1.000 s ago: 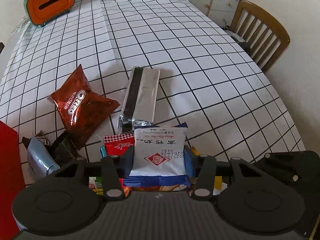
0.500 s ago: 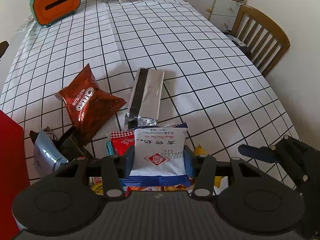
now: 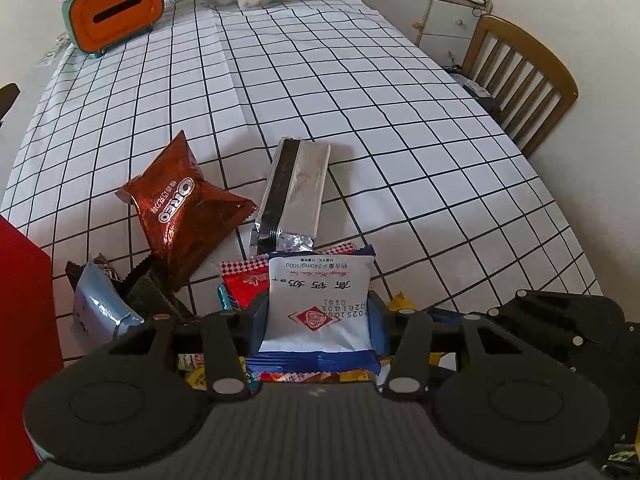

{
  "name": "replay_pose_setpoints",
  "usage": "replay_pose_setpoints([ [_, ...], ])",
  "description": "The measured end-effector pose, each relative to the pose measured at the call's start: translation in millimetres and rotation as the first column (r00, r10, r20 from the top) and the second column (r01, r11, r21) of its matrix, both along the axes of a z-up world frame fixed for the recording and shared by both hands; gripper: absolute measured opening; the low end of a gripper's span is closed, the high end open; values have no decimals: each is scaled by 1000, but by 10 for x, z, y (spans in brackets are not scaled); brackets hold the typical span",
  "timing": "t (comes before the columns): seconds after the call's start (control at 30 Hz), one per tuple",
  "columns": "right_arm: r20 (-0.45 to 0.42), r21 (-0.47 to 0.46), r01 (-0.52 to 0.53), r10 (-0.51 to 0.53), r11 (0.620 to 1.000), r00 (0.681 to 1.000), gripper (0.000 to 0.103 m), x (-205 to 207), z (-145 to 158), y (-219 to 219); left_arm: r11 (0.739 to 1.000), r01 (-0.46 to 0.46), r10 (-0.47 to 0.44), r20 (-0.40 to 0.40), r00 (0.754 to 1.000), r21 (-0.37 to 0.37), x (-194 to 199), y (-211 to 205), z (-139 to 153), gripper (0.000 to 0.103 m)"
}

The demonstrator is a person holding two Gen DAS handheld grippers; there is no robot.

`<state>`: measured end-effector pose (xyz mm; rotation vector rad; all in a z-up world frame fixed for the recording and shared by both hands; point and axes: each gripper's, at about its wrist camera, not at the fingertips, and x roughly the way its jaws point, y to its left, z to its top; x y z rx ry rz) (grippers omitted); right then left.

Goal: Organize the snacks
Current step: 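Carry the white packet with the left gripper into the box while the right gripper carries the yellow packet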

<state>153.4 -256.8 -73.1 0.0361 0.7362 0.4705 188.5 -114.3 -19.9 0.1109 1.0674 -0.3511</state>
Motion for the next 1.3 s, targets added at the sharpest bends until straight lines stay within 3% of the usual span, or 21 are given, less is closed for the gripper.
replay_pose_setpoints([
  [0.17,34,5,16,-16,1000,999,21,-85,78,-48,1000,-3,3,-1,1000,-4,-27,13,-9,49],
  [0.37,47,9,53,-54,999,997,12,-147,139,-84,1000,-9,9,7,1000,-10,-76,48,18,49],
  [0.6,57,-40,80,-78,996,995,13,-167,130,-32,1000,-17,18,21,1000,-10,-148,122,65,49],
  [0.67,43,-49,89,-87,995,995,22,-136,123,-6,1000,-18,19,26,999,-9,-166,136,78,49],
  [0.83,-6,-87,108,-109,990,994,26,18,10,50,1000,-20,21,32,999,-13,-189,159,96,49],
  [1.07,30,-70,120,-118,990,993,21,0,20,26,1000,-22,23,31,999,-13,-190,190,95,49],
  [1.3,68,-31,132,-130,991,989,21,-169,268,35,999,-43,44,41,998,-27,-232,312,173,49],
])
